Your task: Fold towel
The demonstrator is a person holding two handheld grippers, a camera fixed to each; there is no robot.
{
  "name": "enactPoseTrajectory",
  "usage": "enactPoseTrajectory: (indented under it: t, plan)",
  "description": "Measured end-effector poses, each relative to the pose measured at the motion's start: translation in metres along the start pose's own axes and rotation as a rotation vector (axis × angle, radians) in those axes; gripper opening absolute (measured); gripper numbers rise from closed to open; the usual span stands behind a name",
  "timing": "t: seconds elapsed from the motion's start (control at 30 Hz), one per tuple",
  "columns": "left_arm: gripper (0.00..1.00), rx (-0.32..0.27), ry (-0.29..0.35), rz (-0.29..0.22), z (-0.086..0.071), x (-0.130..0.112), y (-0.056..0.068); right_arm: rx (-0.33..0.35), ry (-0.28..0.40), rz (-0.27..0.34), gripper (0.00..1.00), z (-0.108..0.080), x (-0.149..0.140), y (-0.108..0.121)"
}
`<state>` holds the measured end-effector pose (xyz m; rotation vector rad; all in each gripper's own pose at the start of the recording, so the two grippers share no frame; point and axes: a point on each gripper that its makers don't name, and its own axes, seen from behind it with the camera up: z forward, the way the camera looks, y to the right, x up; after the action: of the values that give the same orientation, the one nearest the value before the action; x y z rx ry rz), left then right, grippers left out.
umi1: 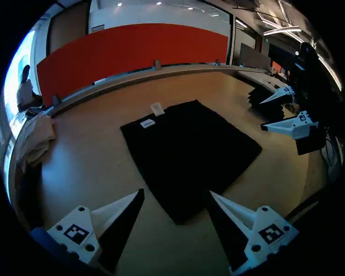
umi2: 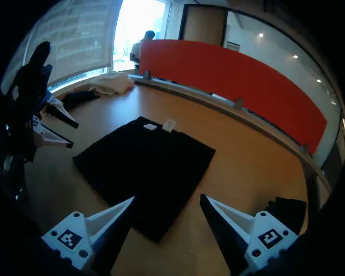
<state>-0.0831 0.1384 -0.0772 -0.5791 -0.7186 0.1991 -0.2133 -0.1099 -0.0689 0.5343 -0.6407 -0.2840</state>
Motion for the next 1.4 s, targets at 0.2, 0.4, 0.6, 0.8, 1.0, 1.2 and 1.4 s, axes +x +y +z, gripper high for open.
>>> enactPoseTrajectory:
  t: [0.2, 0.4, 0.6, 0.8, 1.0, 1.2, 1.4]
  plan:
    - [0.94, -0.012, -0.045, -0.005, 0.009, -0.019, 0.005, 0.013, -0.037, 0.007, 1.00, 0.004, -0.020, -0.005]
    - [0.94, -0.028, -0.095, -0.010, 0.015, -0.041, 0.012, 0.028, -0.073, 0.015, 1.00, 0.007, -0.042, -0.011]
    - [0.94, -0.039, -0.122, -0.010, 0.018, -0.052, 0.016, 0.037, -0.105, 0.011, 1.00, 0.008, -0.058, -0.015]
    - [0.94, -0.039, -0.144, -0.006, 0.022, -0.060, 0.014, 0.045, -0.128, 0.005, 1.00, 0.011, -0.069, -0.017]
    - [0.94, -0.041, -0.160, -0.007, 0.026, -0.066, 0.016, 0.066, -0.149, 0.012, 0.94, 0.012, -0.079, -0.020]
    - [0.94, -0.033, -0.160, -0.004, 0.027, -0.067, 0.016, 0.069, -0.160, 0.004, 0.89, 0.014, -0.087, -0.019]
    - [0.93, -0.029, -0.167, 0.007, 0.026, -0.068, 0.016, 0.091, -0.169, 0.007, 0.82, 0.017, -0.091, -0.023]
